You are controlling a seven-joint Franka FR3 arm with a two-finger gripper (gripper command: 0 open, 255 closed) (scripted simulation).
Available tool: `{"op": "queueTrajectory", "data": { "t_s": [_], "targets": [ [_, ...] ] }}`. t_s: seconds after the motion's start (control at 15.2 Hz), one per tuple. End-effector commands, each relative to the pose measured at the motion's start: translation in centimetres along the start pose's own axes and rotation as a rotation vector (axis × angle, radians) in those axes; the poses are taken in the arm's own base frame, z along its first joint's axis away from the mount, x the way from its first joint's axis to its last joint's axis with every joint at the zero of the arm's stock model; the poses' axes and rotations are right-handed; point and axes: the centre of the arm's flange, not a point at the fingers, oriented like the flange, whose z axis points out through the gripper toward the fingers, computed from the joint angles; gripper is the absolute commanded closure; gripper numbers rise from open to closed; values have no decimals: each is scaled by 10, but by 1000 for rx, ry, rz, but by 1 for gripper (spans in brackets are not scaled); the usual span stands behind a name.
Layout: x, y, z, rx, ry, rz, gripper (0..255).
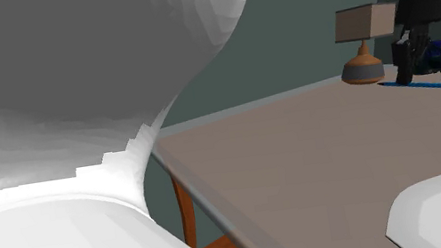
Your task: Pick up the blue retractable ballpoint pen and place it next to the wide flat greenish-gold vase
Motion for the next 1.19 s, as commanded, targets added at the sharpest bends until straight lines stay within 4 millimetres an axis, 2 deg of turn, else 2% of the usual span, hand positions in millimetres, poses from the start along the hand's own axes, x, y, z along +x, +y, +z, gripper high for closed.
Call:
{"op": "queueTrajectory", "data": {
  "t_s": [0.0, 1.12],
  "targets": [
    [-1, 1, 10, 0, 0, 0, 255],
    [-9, 3, 99, 0, 0, 0, 255]
  ]
}}
